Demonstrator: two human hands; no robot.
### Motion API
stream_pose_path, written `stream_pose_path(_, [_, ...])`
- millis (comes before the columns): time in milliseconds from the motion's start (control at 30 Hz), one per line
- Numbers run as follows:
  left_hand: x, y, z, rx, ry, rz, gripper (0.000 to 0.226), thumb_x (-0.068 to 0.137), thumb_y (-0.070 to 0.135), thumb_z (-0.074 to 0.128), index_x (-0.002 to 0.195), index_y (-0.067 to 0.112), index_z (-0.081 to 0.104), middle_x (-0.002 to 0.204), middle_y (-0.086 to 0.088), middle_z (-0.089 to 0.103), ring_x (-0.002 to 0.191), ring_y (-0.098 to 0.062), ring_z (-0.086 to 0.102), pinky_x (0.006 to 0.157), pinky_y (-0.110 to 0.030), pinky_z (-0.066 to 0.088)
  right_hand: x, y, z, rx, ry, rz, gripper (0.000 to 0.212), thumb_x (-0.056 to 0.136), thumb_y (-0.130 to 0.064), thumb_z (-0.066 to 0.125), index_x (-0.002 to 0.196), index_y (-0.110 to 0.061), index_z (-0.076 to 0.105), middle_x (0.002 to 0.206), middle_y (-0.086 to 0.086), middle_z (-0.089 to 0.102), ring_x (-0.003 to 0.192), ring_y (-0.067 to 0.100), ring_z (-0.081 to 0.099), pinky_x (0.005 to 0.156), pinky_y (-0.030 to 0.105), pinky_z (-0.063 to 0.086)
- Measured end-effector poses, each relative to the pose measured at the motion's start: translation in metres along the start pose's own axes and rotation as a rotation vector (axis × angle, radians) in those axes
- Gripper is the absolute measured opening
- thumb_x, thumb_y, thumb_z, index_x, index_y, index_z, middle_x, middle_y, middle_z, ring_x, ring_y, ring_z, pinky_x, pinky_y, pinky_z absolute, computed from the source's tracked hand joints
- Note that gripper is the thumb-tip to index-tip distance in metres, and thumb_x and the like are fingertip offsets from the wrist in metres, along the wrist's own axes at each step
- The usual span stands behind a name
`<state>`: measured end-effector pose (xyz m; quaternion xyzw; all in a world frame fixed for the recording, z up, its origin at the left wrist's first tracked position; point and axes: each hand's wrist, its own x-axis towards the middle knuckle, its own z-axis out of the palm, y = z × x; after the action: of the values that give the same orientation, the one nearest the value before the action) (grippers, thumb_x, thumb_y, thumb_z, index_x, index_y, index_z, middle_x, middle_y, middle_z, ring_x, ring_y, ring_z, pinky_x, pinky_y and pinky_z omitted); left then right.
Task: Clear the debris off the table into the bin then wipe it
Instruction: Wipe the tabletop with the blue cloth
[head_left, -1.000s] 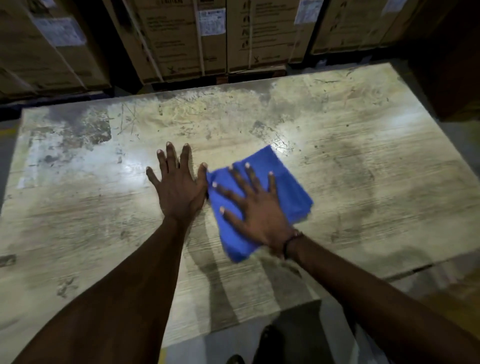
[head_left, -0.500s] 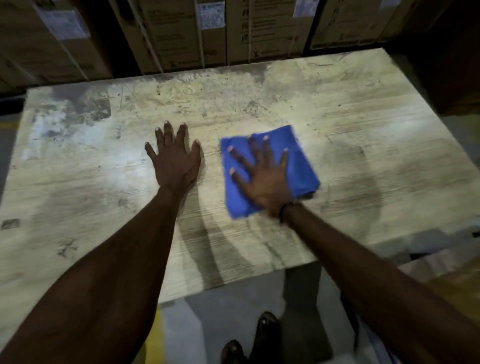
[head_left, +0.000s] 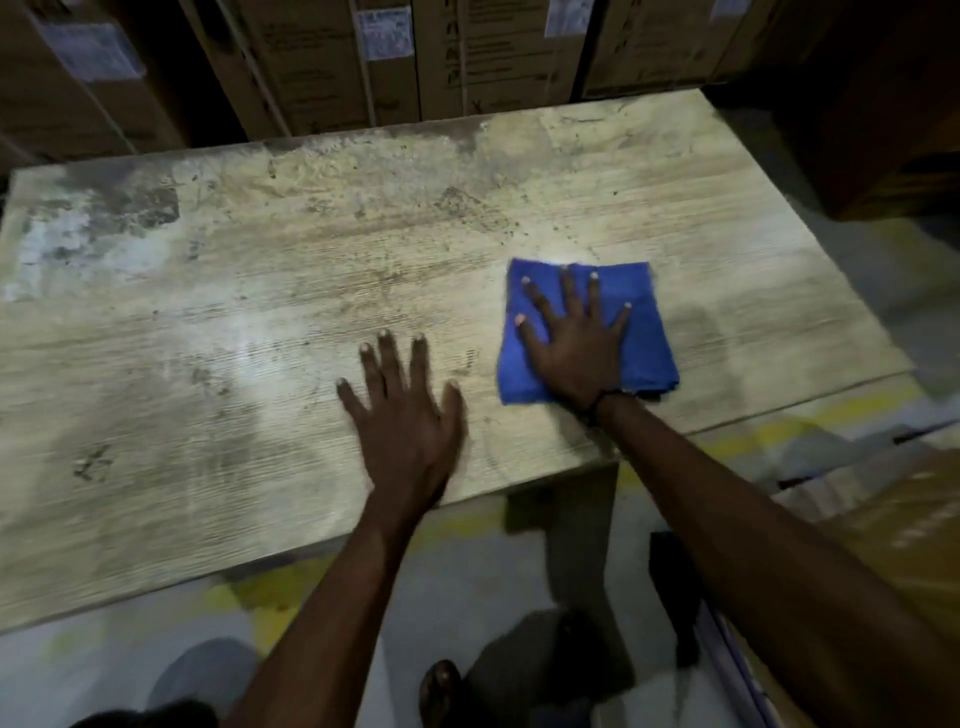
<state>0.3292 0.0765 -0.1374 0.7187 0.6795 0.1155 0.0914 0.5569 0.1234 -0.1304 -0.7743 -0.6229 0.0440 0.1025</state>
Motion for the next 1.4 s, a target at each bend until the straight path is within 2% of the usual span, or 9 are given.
stream_pose_path(167, [-0.01,0.033,0.012,-0.004,-0.011,0.025,0.071,0.103,0.058,0.024,0.167,0.027,0.022,0.177,-0.006,0.005,0.163,-0.033,0.003,0.127,-0.062,0.004,-0.083,0.022,-0.005,-0.057,-0.019,-0.283,0.057,0.103,-0.07,0.029,0.158,-0.057,0.02,0.174,-0.013,0.003,0.161,0.021,-0.006,0.122,0.068,0.002])
stream_pose_path(367, [0.014,0.047,0.016,-0.057,-0.007,0.015,0.07,0.105,0.063,0.019,0.168,0.032,0.013,0.177,-0.003,-0.002,0.163,-0.028,-0.006,0.128,-0.058,-0.005,-0.01,0.147,-0.038,-0.078,-0.049,0.042,0.066,0.095,-0.076,0.015,0.158,-0.058,0.017,0.174,-0.01,0.006,0.161,0.026,0.004,0.119,0.075,0.007])
stream_pose_path(500, [0.052,0.063,0.024,-0.039,0.015,0.005,0.073,0.104,0.063,0.019,0.168,0.029,0.017,0.176,-0.008,0.003,0.163,-0.034,0.0,0.126,-0.062,-0.002,0.011,0.125,-0.028,-0.006,0.018,0.21,0.069,0.095,-0.075,0.013,0.16,-0.053,0.018,0.174,-0.002,0.011,0.16,0.035,0.004,0.116,0.078,0.006])
stream_pose_path(733, [0.129,0.063,0.027,-0.012,0.032,-0.012,0.075,0.101,0.064,0.023,0.167,0.026,0.024,0.175,-0.012,0.01,0.161,-0.039,0.009,0.125,-0.066,0.004,-0.049,0.073,-0.01,-0.027,-0.034,-0.51,0.059,0.102,-0.07,0.03,0.159,-0.054,0.023,0.174,-0.01,0.008,0.162,0.025,-0.001,0.12,0.07,0.001])
stream_pose_path(933, [0.151,0.058,0.027,0.015,0.072,-0.063,0.071,0.105,0.063,0.027,0.167,0.029,0.023,0.176,-0.011,0.01,0.162,-0.036,0.007,0.125,-0.065,0.003,0.093,0.177,-0.032,-0.058,-0.003,0.068,0.062,0.098,-0.074,0.021,0.157,-0.058,0.02,0.174,-0.009,0.013,0.16,0.029,0.009,0.117,0.076,0.009])
stream_pose_path(1033, [0.15,0.06,0.027,0.014,0.075,-0.063,0.072,0.104,0.063,0.024,0.167,0.029,0.023,0.175,-0.011,0.01,0.162,-0.036,0.007,0.125,-0.066,0.005,0.11,0.175,-0.026,-0.006,0.007,0.165,0.06,0.1,-0.072,0.022,0.158,-0.057,0.018,0.174,-0.006,0.011,0.16,0.032,0.005,0.117,0.077,0.005])
stream_pose_path(1133, [0.147,0.064,0.022,0.012,0.09,-0.069,0.074,0.102,0.064,0.021,0.166,0.028,0.025,0.175,-0.011,0.013,0.162,-0.036,0.01,0.125,-0.066,0.007,0.076,0.128,-0.013,-0.105,0.073,-0.078,0.06,0.101,-0.068,0.028,0.159,-0.051,0.025,0.173,-0.002,0.018,0.159,0.034,0.014,0.117,0.076,0.01])
stream_pose_path(1267, [0.148,0.065,0.02,0.027,0.086,-0.087,0.073,0.101,0.064,0.02,0.166,0.03,0.025,0.175,-0.008,0.013,0.162,-0.033,0.01,0.126,-0.064,0.01,0.023,0.086,-0.011,-0.06,-0.064,-0.517,0.058,0.103,-0.069,0.027,0.159,-0.056,0.017,0.174,-0.01,0.002,0.161,0.026,-0.005,0.121,0.069,0.0])
stream_pose_path(1400, [0.149,0.064,0.019,0.015,0.084,-0.096,0.072,0.102,0.064,0.024,0.166,0.032,0.024,0.176,-0.005,0.011,0.162,-0.03,0.008,0.126,-0.063,0.009,0.088,0.11,-0.012,-0.108,0.008,-0.396,0.058,0.1,-0.069,0.03,0.157,-0.057,0.025,0.173,-0.011,0.014,0.161,0.024,0.01,0.119,0.07,0.013])
